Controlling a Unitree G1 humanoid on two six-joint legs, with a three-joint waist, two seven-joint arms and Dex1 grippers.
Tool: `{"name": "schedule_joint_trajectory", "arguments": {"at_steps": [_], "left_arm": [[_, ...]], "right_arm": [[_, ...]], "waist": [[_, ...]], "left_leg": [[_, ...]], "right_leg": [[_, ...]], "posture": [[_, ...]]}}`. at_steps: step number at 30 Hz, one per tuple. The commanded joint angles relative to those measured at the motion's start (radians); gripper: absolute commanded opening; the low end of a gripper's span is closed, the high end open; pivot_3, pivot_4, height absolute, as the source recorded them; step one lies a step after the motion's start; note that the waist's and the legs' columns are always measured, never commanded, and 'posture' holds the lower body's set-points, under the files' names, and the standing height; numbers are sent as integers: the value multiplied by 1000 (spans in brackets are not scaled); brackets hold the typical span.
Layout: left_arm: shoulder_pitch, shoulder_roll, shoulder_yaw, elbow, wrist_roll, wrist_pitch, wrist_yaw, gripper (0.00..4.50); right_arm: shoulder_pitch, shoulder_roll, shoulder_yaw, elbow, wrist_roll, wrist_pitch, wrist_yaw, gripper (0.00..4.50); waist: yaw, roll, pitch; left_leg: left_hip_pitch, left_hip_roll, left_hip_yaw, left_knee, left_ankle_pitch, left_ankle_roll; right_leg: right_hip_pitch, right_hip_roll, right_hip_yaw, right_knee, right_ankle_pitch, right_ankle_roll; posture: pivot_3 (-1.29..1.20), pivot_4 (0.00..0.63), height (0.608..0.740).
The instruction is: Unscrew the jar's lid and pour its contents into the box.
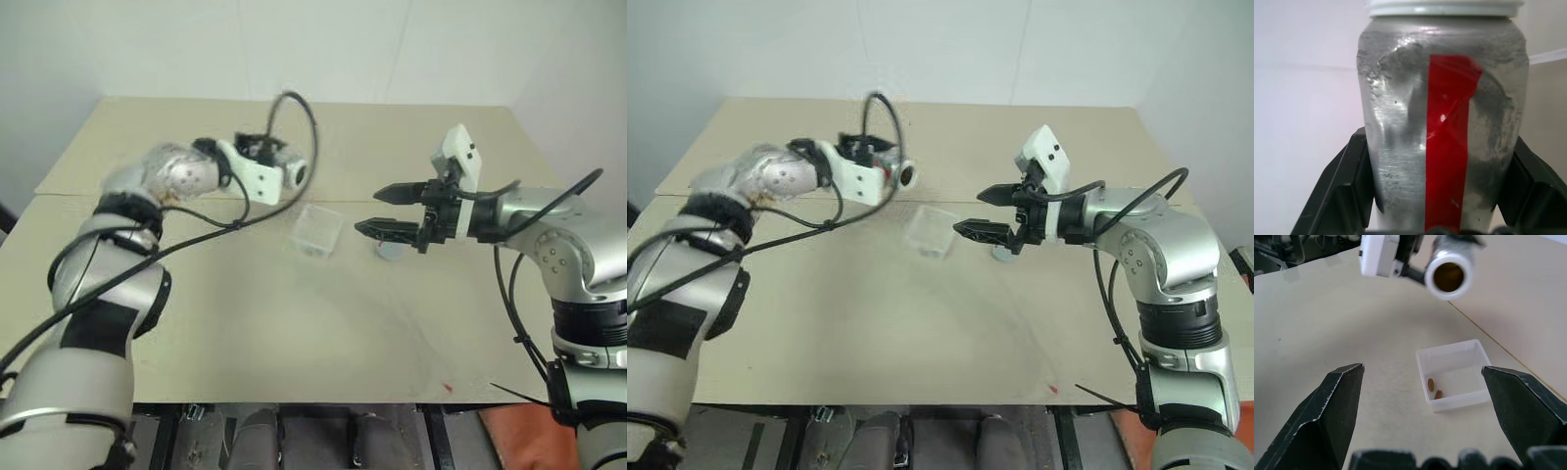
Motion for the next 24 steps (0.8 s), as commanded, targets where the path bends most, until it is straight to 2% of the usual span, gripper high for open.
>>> {"name": "schedule_joint_trajectory", "arguments": {"at_steps": [1,3,6,9,15,24], "left_arm": [[149,8,188,-291,-377,278,-323,2859],[259,17,239,-479,-479,450,-364,2859],[464,5,325,-786,-622,748,-285,2859],[613,-19,371,-988,-658,901,-171,2859],[806,-119,429,-1164,-649,945,31,2859],[872,-237,465,-1036,-576,722,190,2859]], "right_arm": [[-15,-15,-30,6,9,-39,25,4479],[-20,-16,-30,13,12,-30,27,4479],[-4,-29,-18,10,2,-60,59,4479],[27,-40,-1,13,-30,-116,84,4479],[50,-50,-1,-2,-47,-148,93,4479],[78,-46,-21,-47,-29,-140,63,4479]], "waist": [[-6,0,0],[-11,0,0],[-15,0,0],[-17,0,0],[-9,0,0],[-3,0,0]], "left_leg": [[0,1,-1,1,0,0],[0,1,-1,1,0,0],[0,1,-3,1,0,0],[3,1,-5,1,0,1],[7,0,-5,1,-4,7],[7,0,-4,1,-4,7]], "right_leg": [[0,0,0,1,0,0],[0,0,0,2,0,0],[0,1,1,3,0,0],[3,1,1,3,0,0],[6,1,1,3,0,0],[7,0,2,2,0,0]], "posture": [[0,150,740],[0,150,740],[0,150,740],[0,150,740],[0,150,740],[0,150,740]]}}
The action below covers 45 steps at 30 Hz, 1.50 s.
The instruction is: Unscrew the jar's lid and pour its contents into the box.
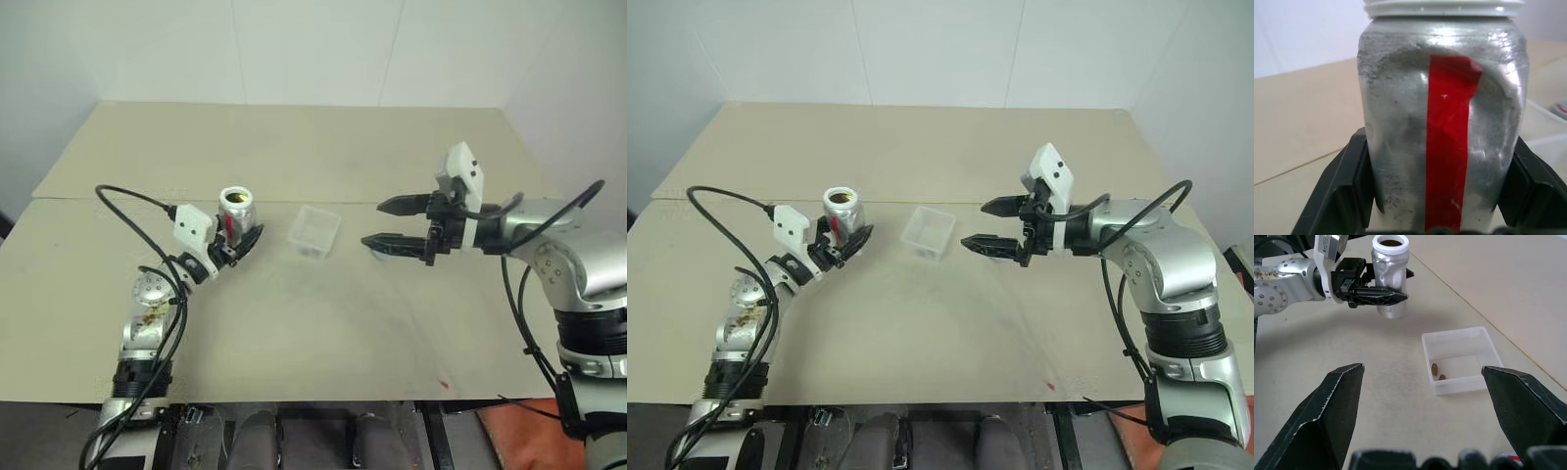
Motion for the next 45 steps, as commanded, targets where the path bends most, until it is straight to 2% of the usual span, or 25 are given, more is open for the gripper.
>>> {"name": "schedule_joint_trajectory", "arguments": {"at_steps": [1,10,15,22,31,36,39,45], "left_arm": [[4,-21,18,66,26,-114,39,2859],[-39,-70,15,251,39,-204,68,2859],[-36,-84,-2,289,61,-220,82,4429],[30,-62,3,193,50,-168,73,4483],[256,153,55,-126,-56,64,-82,4483],[357,394,155,-257,-202,194,-328,4483],[349,548,268,-281,-323,279,-477,4483],[279,741,362,-268,-435,396,-657,4483]], "right_arm": [[3,-12,-45,-54,14,-18,-12,4479],[12,-16,-62,-80,26,-10,-22,4479],[13,-16,-67,-90,29,-2,-29,4500],[22,-19,-72,-102,33,5,-36,4500],[38,-6,-72,-101,40,-3,-55,4500],[55,-13,-84,-102,52,-6,-54,4500],[78,-33,-96,-90,44,-36,-32,4500],[140,-86,-149,-52,41,-116,37,4500]], "waist": [[0,0,0],[1,0,0],[0,0,0],[-2,0,0],[-13,0,0],[-13,0,0],[-12,0,0],[-7,0,0]], "left_leg": [[0,0,0,0,0,0],[2,0,0,-1,0,1],[2,0,1,-1,-1,1],[2,0,1,-2,-1,1],[5,1,0,-5,0,1],[5,1,0,-7,-1,1],[5,1,1,-8,-1,1],[5,0,3,-9,-1,1]], "right_leg": [[0,0,0,0,0,0],[2,0,0,0,0,0],[2,0,0,0,0,0],[1,0,0,-1,0,0],[1,0,2,0,0,0],[0,-1,2,0,0,-1],[0,-1,0,0,-1,-2],[1,-2,0,-2,-1,-2]], "posture": [[0,150,740],[0,150,740],[0,150,740],[0,150,740],[0,150,740],[0,150,740],[0,150,740],[0,150,740]]}}
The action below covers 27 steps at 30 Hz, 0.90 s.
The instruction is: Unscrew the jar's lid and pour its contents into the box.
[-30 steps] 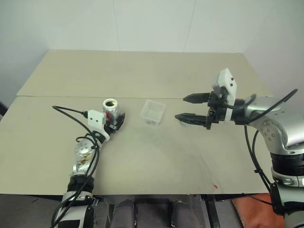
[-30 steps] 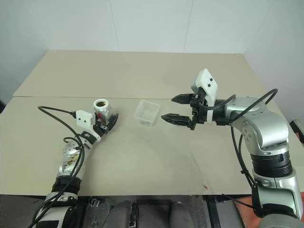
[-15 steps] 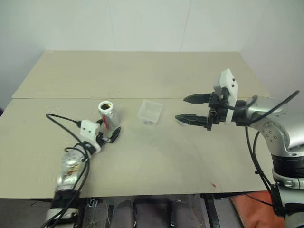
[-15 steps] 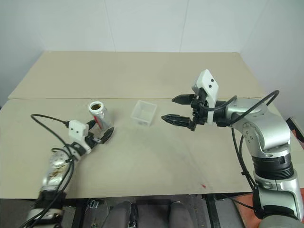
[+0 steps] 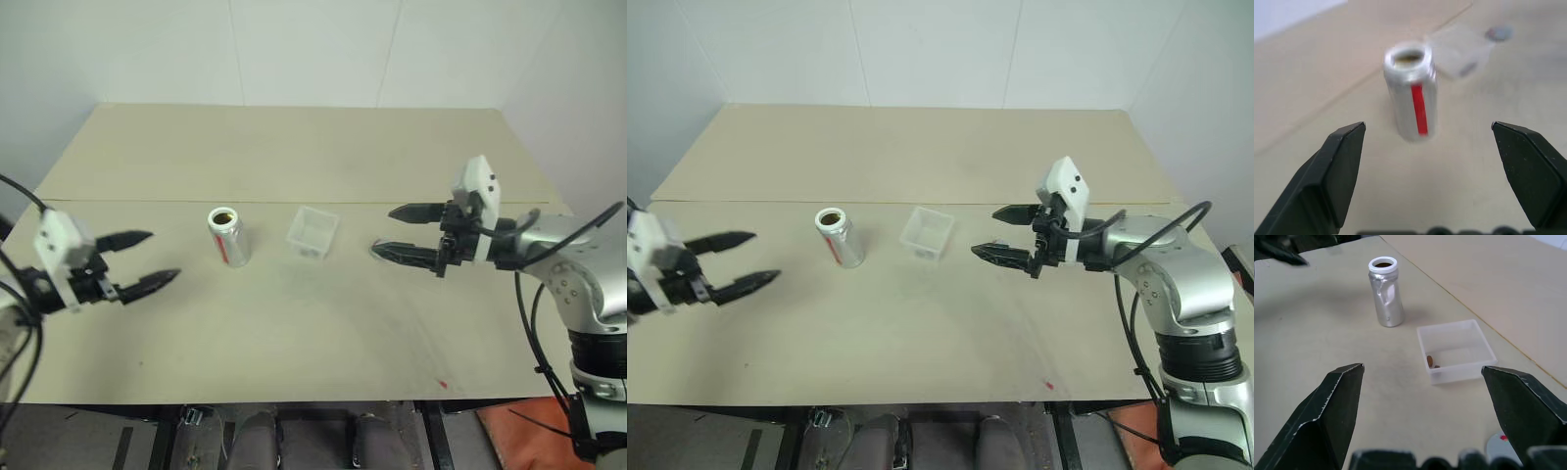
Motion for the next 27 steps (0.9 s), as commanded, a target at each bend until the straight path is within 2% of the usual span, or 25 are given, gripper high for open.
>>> {"name": "schedule_joint_trajectory", "arguments": {"at_steps": [1,6,13,27], "left_arm": [[-23,75,50,-32,-67,58,-106,4483],[-20,114,69,-53,-68,90,-140,4483],[30,73,126,-136,-92,140,-104,4483],[-9,36,100,-161,-107,162,-100,4483]], "right_arm": [[16,-41,-66,10,-1,-60,38,4500],[49,-87,-67,36,-17,-106,90,4500],[57,-121,-78,49,-21,-115,101,4500],[44,-139,-81,60,-19,-111,96,4500]], "waist": [[-2,0,0],[-6,0,0],[-8,0,0],[-5,0,0]], "left_leg": [[0,0,1,0,0,0],[0,0,2,-1,0,0],[0,1,2,-1,0,0],[0,1,2,-1,0,0]], "right_leg": [[-1,0,0,0,0,0],[-1,1,1,-1,0,-1],[-1,1,1,-6,0,-1],[-1,1,2,-6,0,-1]], "posture": [[0,150,740],[0,150,740],[0,150,740],[0,150,740]]}}
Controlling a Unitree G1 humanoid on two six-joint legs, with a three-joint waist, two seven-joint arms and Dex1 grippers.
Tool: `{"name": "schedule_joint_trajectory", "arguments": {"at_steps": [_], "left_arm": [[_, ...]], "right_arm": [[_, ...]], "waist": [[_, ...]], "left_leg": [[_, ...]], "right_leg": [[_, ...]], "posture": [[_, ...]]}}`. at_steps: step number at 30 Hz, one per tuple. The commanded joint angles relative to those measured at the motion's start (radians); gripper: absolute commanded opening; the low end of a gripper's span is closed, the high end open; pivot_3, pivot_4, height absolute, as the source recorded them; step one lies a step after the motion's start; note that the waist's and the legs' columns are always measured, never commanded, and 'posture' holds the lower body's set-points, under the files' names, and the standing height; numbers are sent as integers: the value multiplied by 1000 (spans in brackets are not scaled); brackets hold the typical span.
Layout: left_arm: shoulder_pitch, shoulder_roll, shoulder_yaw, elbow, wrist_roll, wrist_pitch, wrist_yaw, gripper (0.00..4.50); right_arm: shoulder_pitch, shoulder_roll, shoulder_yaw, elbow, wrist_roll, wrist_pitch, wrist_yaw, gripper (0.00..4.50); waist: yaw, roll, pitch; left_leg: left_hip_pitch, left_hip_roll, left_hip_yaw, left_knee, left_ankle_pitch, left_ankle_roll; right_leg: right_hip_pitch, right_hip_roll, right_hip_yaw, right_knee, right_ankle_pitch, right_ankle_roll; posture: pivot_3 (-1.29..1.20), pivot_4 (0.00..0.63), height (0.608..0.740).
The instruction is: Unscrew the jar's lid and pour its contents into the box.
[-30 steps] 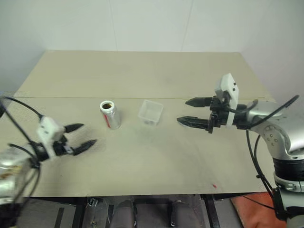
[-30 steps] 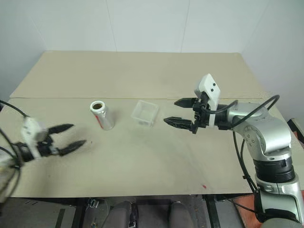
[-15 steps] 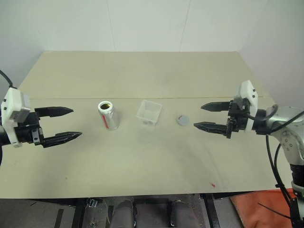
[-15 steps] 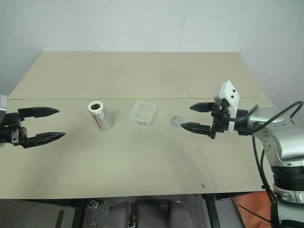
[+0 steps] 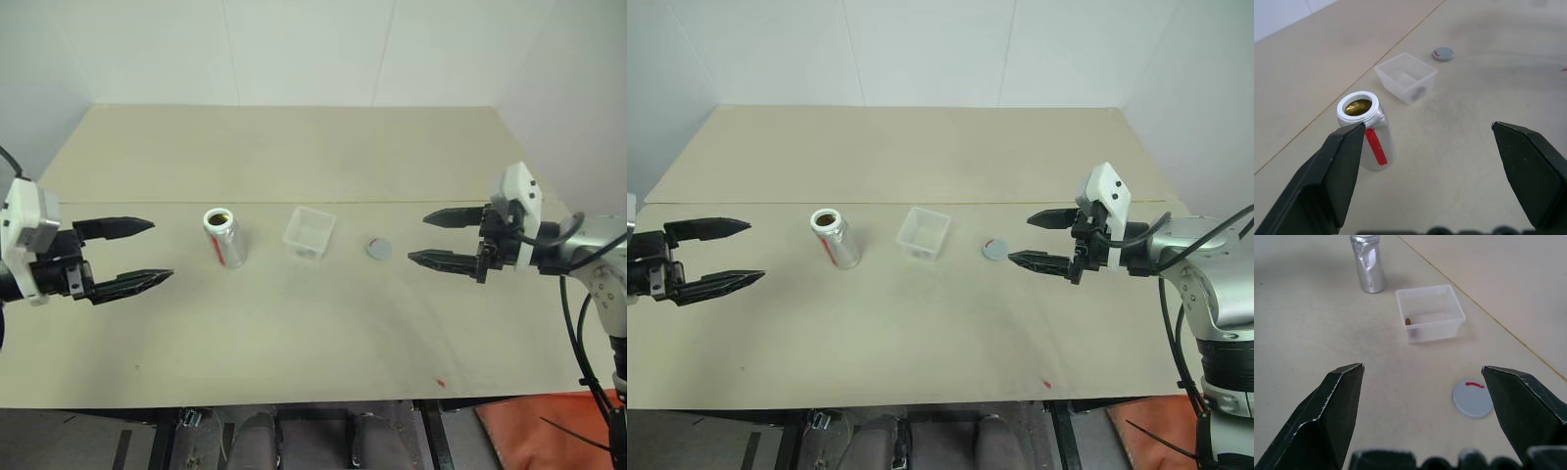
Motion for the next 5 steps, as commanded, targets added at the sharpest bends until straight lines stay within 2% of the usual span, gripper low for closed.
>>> {"name": "schedule_joint_trajectory", "arguments": {"at_steps": [1,5], "left_arm": [[-12,-8,14,-37,-34,10,3,4483],[9,-11,33,-53,-57,24,-12,4483]], "right_arm": [[-18,-8,-48,-18,10,-13,-8,4500],[9,-23,-66,-75,47,68,-42,4500]], "waist": [[0,0,0],[0,0,0]], "left_leg": [[0,0,0,0,0,0],[0,0,0,0,0,0]], "right_leg": [[0,0,0,0,0,0],[0,0,0,0,0,0]], "posture": [[0,150,740],[0,150,740]]}}
